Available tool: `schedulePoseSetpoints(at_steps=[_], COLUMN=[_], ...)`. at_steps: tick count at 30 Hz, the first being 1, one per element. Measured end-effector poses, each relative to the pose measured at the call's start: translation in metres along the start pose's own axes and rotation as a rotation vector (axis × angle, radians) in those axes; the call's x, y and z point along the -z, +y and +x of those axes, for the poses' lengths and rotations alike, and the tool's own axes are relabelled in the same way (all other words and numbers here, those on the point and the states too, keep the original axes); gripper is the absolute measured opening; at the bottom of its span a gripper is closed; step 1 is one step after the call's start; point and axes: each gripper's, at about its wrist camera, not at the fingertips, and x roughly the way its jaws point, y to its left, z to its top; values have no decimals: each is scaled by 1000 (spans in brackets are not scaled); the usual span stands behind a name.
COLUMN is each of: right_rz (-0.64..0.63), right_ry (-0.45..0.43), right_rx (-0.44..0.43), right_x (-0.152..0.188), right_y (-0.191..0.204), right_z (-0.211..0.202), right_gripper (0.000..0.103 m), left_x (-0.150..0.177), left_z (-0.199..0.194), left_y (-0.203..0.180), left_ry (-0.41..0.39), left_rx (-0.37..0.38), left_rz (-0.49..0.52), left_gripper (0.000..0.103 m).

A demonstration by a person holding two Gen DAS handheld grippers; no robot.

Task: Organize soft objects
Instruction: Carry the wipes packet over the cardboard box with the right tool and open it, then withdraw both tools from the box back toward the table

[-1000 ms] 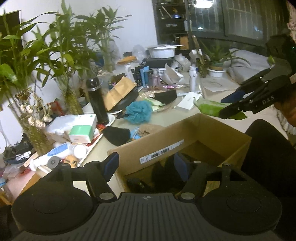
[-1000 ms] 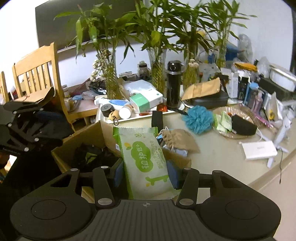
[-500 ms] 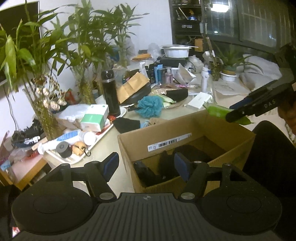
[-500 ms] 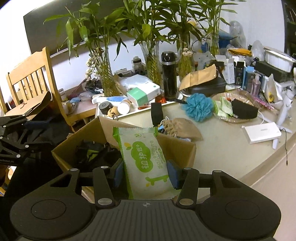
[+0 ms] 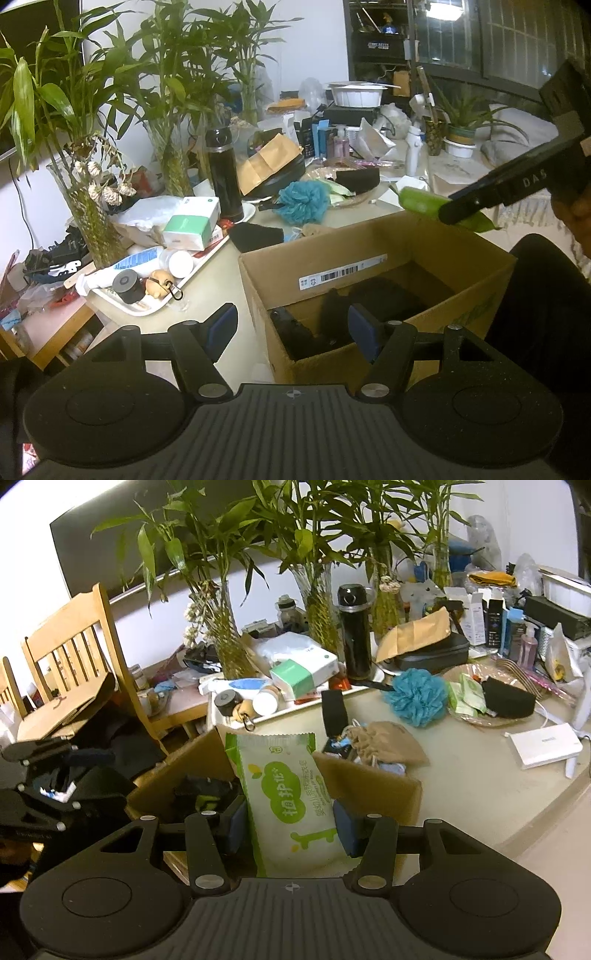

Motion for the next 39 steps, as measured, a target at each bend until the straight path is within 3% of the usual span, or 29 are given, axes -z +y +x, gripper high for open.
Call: schedulePoseSetpoints(at_steps=[4, 8, 14, 39], right_rz=[6, -7, -49, 0], right_ry=[-16, 2, 26, 13], right_rx=[-6, 3, 19, 93], right_x=[-5, -4, 2, 23], right_y=[5, 8, 13, -12], right_z=[4, 12, 11, -12], right_gripper=[54, 83, 103, 103], left_x=[0, 1, 2, -11], left_z=[0, -1, -2, 4], left_y=[0, 2, 6, 6], left_ry=[1, 2, 6, 7], left_rx=[-3, -5, -9, 25], left_rz=[-2, -8, -32, -75], left_gripper=[66, 66, 66, 66])
